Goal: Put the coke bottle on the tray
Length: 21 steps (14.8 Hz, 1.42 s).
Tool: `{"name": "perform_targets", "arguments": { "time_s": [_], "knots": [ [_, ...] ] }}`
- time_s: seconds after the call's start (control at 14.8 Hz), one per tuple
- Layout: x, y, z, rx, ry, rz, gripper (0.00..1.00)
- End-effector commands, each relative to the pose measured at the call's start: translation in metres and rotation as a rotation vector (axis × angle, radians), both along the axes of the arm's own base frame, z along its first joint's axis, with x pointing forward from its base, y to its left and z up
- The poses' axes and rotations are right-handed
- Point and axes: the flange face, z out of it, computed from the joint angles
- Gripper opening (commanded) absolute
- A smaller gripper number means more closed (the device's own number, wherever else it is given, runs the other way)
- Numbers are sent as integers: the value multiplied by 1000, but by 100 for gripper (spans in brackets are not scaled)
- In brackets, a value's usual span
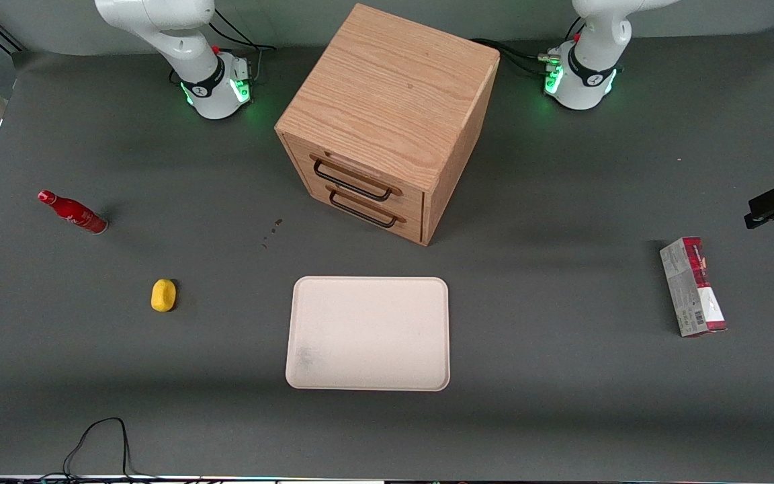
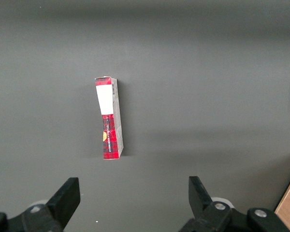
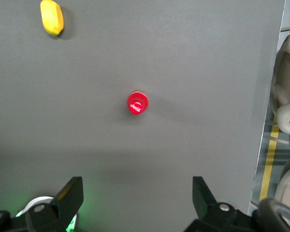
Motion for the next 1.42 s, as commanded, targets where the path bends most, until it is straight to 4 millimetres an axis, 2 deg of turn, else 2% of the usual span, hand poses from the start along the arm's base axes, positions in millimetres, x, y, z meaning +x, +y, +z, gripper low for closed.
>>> {"name": "perform_targets", "arguments": {
  "time_s": [0.0,0.34,0.61,0.88,1.08,1.35],
  "knots": [
    [4,-11,-56,3,-2,16,100],
    [8,-3,-141,59,-13,-12,100],
    [21,-2,-183,42,12,-11,100],
    [20,2,-212,43,0,9,100],
    [20,2,-226,47,19,29,100],
    [22,1,-234,38,20,37,100]
  ]
}}
